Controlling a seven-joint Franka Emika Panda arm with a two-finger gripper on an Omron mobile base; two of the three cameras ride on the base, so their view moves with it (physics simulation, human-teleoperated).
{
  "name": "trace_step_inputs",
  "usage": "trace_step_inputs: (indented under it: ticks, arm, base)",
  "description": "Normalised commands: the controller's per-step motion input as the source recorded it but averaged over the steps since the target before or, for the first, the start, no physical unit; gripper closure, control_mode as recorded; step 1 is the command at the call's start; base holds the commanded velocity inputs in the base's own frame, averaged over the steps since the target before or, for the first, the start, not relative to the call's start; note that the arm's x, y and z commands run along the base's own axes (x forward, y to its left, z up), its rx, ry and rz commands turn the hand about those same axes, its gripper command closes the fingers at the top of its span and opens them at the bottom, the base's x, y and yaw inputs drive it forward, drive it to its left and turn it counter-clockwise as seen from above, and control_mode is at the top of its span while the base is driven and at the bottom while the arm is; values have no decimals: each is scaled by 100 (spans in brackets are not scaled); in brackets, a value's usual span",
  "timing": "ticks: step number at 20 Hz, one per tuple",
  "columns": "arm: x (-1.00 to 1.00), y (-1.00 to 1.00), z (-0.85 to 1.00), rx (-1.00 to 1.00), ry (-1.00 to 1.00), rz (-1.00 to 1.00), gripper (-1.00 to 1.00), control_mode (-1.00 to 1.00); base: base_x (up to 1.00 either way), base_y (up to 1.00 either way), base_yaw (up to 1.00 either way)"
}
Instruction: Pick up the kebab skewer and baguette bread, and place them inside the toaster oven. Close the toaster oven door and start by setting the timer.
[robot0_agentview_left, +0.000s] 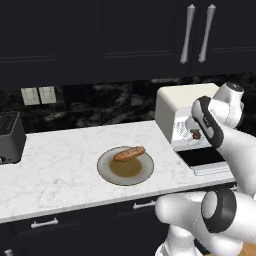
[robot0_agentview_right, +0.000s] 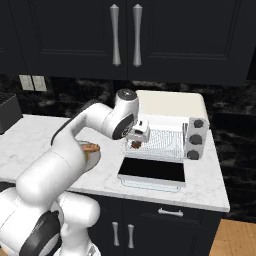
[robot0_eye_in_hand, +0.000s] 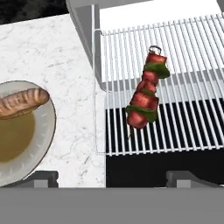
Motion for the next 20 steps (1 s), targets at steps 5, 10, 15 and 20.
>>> trace_step_inputs:
  ticks: [5,10,15,20]
  arm:
    - [-46,93,0,-14,1,-5,-100,-100]
    - [-30,95,0,-4,0,-19,-100,-100]
    - [-5,80,-3,0,3,-33,-100,-100]
    - [0,71,-17,1,0,-43,-100,-100]
  base:
    - [0,0,0]
    - [0,0,0]
    - [0,0,0]
    - [0,0,0]
